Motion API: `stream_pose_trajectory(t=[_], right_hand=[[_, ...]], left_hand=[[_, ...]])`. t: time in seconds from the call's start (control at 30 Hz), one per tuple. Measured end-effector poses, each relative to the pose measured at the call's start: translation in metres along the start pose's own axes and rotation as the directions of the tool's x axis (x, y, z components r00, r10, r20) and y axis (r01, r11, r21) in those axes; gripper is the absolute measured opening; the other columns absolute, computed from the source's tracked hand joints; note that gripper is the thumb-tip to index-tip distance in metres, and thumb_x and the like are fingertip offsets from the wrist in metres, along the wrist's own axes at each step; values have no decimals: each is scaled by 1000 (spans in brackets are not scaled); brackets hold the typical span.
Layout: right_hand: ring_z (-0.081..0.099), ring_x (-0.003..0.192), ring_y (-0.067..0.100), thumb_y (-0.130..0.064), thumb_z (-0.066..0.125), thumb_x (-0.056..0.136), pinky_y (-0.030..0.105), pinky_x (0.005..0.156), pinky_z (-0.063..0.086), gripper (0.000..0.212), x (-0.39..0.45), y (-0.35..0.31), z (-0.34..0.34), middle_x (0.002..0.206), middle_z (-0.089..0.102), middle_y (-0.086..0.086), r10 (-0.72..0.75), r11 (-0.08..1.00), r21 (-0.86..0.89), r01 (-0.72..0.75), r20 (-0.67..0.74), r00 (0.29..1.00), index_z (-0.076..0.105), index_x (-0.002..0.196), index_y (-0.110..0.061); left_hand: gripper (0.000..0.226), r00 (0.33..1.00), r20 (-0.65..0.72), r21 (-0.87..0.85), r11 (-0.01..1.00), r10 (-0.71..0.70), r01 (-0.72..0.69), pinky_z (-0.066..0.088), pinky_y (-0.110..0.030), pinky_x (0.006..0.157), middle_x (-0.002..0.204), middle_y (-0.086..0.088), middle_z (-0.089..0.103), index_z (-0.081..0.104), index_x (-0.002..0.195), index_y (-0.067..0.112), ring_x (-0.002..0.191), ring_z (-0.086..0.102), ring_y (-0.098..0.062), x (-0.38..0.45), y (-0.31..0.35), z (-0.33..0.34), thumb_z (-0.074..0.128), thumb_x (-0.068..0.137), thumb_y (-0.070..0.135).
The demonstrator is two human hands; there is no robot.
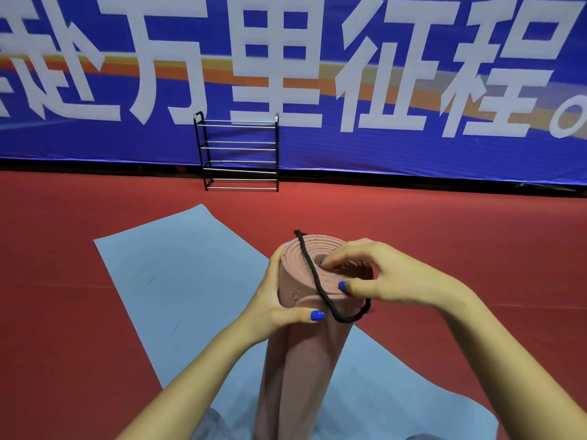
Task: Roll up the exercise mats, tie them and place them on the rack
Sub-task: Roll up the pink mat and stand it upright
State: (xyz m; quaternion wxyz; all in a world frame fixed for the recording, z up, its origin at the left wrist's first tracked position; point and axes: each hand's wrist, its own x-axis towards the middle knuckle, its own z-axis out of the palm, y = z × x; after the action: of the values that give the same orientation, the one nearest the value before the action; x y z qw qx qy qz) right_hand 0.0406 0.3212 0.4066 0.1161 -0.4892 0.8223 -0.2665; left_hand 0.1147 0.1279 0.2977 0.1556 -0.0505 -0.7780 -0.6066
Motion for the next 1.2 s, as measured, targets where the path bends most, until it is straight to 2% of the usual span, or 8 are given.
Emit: stream_pose_trajectory(t=[0.23, 0.47, 0.63, 0.83, 0.9, 0.97, 1.07, 1.2], right_hand=[[37, 119, -9, -38, 53, 54, 13, 100, 35, 55, 0, 2, 9, 124, 47, -14, 78, 995, 53, -81, 57, 995, 46, 106, -55], [26, 132, 3, -37, 58, 58, 31, 112, 27, 61, -4, 4, 25, 133, 43, -16, 59, 994, 92, -57, -14, 998, 47, 116, -52], [34, 124, 4, -28, 75, 62, 30, 107, 36, 62, -2, 6, 29, 123, 43, -16, 70, 995, 81, -64, -78, 995, 50, 116, -45], [39, 114, 1, -53, 69, 52, 30, 103, 39, 61, 0, 7, 35, 112, 31, -30, 103, 995, 4, -103, -128, 986, 41, 106, -55], [37, 114, -1, -57, 59, 49, 30, 104, 36, 60, -3, 6, 38, 110, 31, -33, 87, 996, -18, -91, -159, 984, 42, 107, -52], [33, 113, -2, -59, 55, 49, 30, 102, 35, 64, -3, 5, 41, 108, 33, -33, 54, 996, -64, -69, -210, 976, 47, 110, -43], [30, 108, -5, -62, 52, 50, 30, 97, 35, 62, 1, 5, 46, 103, 40, -34, 5, 992, -120, -44, -308, 951, 55, 104, -32], [34, 106, 3, -62, 51, 50, 32, 94, 36, 65, 8, 3, 53, 98, 48, -31, -29, 987, -157, -29, -357, 934, 59, 104, -28]], left_hand=[[108, 1000, 1, 11, 1000, 0, 0, 37, -14, 101, 139, 26, 39, 23, 139, 40, 132, 38, 1, 1, 4, 2, 84, 53, 57], [110, 1000, -6, 16, 1000, 5, -5, 35, -18, 105, 139, 30, 38, 20, 138, 43, 135, 36, -1, 2, 1, 1, 75, 49, 76], [107, 999, 27, 23, 999, 45, -45, 34, -20, 107, 140, 28, 38, 21, 139, 41, 137, 35, -4, 2, 3, 3, 72, 52, 77], [115, 992, 101, 1, 997, -82, 82, 40, -24, 105, 148, 11, 38, 26, 143, 35, 131, 42, -2, 13, -5, -1, 66, 46, 84], [103, 975, 32, -78, 972, -222, 224, 49, -21, 90, 133, 18, 54, 42, 131, 38, 116, 54, 4, 18, 2, -6, 49, 47, 96], [90, 970, 24, -32, 970, -242, 243, 48, -27, 92, 122, 14, 60, 51, 125, 31, 113, 56, 0, 20, 22, -10, 36, 60, 91], [75, 945, -73, -4, 947, -320, 321, 47, -43, 97, 109, 3, 66, 64, 106, 18, 105, 59, -11, 33, 46, -20, 48, 65, 80], [31, 956, -162, 239, 931, -243, 277, 49, -34, 70, 85, 3, 64, 60, 82, 17, 75, 55, -14, 47, 60, -19, 74, 77, 43]])
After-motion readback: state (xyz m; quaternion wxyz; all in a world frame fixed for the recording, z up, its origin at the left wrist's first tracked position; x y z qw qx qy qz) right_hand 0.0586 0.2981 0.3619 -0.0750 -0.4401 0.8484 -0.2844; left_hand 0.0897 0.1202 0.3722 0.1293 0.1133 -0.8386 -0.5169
